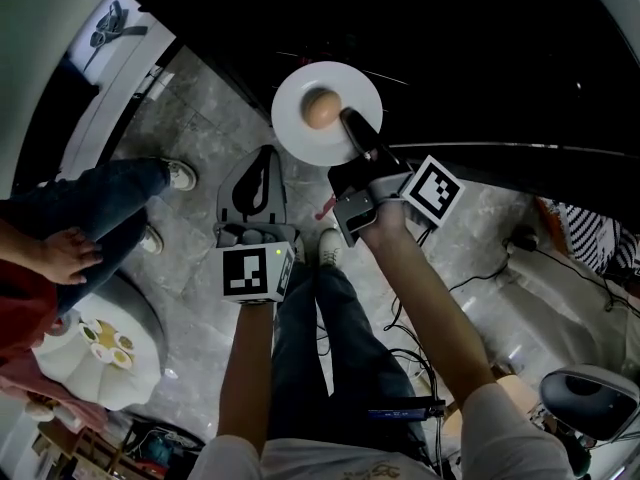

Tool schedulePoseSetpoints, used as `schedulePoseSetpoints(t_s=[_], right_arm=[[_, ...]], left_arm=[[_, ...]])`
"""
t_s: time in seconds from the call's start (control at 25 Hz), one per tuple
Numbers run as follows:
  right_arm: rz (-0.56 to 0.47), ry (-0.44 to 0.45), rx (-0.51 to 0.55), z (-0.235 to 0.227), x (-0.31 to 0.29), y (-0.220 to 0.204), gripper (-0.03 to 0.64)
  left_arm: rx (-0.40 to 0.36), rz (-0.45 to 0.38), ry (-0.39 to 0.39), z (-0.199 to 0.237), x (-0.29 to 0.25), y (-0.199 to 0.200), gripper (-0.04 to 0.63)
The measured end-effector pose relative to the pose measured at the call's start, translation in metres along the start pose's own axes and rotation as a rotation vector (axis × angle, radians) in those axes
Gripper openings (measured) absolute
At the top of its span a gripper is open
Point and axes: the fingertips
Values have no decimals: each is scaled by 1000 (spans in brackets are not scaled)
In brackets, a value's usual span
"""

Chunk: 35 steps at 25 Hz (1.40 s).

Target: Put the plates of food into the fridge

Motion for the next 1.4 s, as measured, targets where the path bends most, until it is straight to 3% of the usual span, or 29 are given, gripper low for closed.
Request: schedulePoseSetpoints(t_s=[1.08, 1.4], right_arm=[[-46, -14, -40, -8, -31, 12, 18], [-62, -10, -60, -9, -42, 15, 19]], left_arm=[[11, 26, -37, -6, -14, -13, 8], [45, 33, -54, -8, -26, -17, 6]])
Point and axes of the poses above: the fingertips, and each gripper's own axes: x backward along the fingers, z to its left, y out of its top, and after that the axes turned 8 degrees about -z, right-handed
